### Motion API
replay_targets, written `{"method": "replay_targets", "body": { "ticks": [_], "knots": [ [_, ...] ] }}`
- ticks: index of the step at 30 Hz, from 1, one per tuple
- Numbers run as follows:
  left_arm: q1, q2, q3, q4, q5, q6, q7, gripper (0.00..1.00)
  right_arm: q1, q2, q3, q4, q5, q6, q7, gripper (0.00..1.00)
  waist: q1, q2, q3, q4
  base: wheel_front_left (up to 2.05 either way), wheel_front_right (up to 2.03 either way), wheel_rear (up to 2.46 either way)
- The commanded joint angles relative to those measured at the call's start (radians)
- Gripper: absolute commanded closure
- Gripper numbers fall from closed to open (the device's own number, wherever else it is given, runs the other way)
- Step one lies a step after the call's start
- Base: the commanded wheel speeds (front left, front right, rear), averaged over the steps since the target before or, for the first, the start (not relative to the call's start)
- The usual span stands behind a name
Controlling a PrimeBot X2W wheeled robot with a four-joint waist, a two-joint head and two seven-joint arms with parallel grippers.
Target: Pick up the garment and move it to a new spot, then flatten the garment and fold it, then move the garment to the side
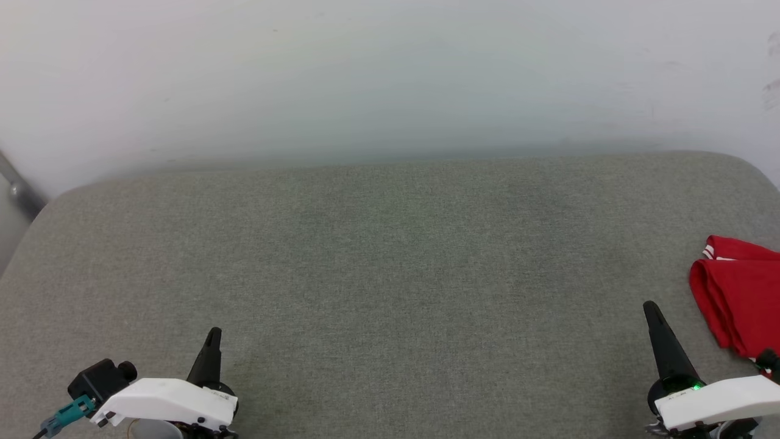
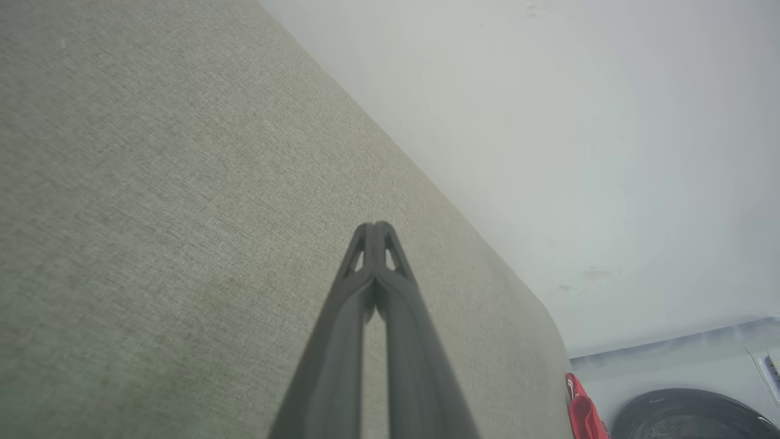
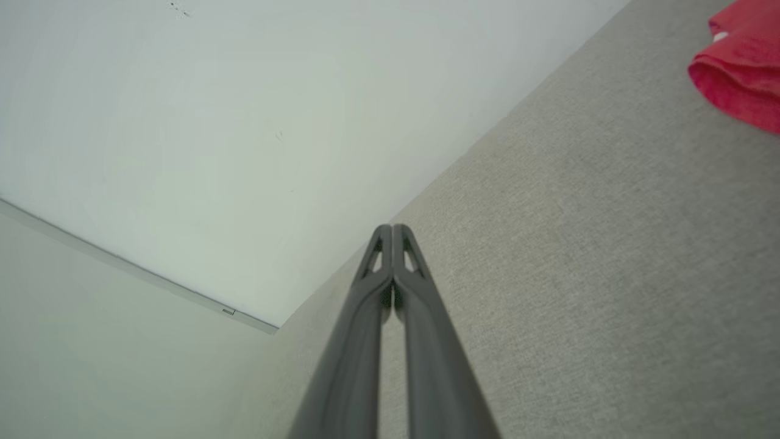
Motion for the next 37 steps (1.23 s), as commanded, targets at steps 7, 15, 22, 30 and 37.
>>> {"method": "replay_targets", "body": {
  "ticks": [7,15,22,30,37],
  "knots": [
    [-0.037,-0.020,0.041,0.004,-0.071,-0.032,0.023,1.00,-0.039,0.002,-0.007,0.015,0.096,0.000,0.009,1.00,0.0000,-0.0001,0.003,0.002,0.00,0.00,0.00],
    [-0.049,-0.044,0.072,0.016,-0.135,-0.061,0.044,1.00,-0.056,0.005,-0.011,0.035,0.184,0.000,0.017,1.00,0.0000,-0.0001,0.006,0.005,0.00,0.00,0.00],
    [-0.055,-0.064,0.097,0.025,-0.187,-0.084,0.062,1.00,-0.072,0.007,-0.014,0.054,0.255,0.000,0.023,1.00,0.0000,-0.0001,0.009,0.007,0.00,0.00,0.00],
    [-0.066,-0.083,0.124,0.036,-0.242,-0.109,0.081,1.00,-0.086,0.009,-0.018,0.072,0.331,0.000,0.030,1.00,0.0000,-0.0001,0.013,0.010,0.00,0.00,0.00],
    [-0.071,-0.102,0.146,0.045,-0.287,-0.129,0.096,1.00,-0.096,0.011,-0.021,0.088,0.393,0.000,0.038,1.00,0.0000,-0.0001,0.016,0.012,0.00,0.00,0.00]
  ]
}}
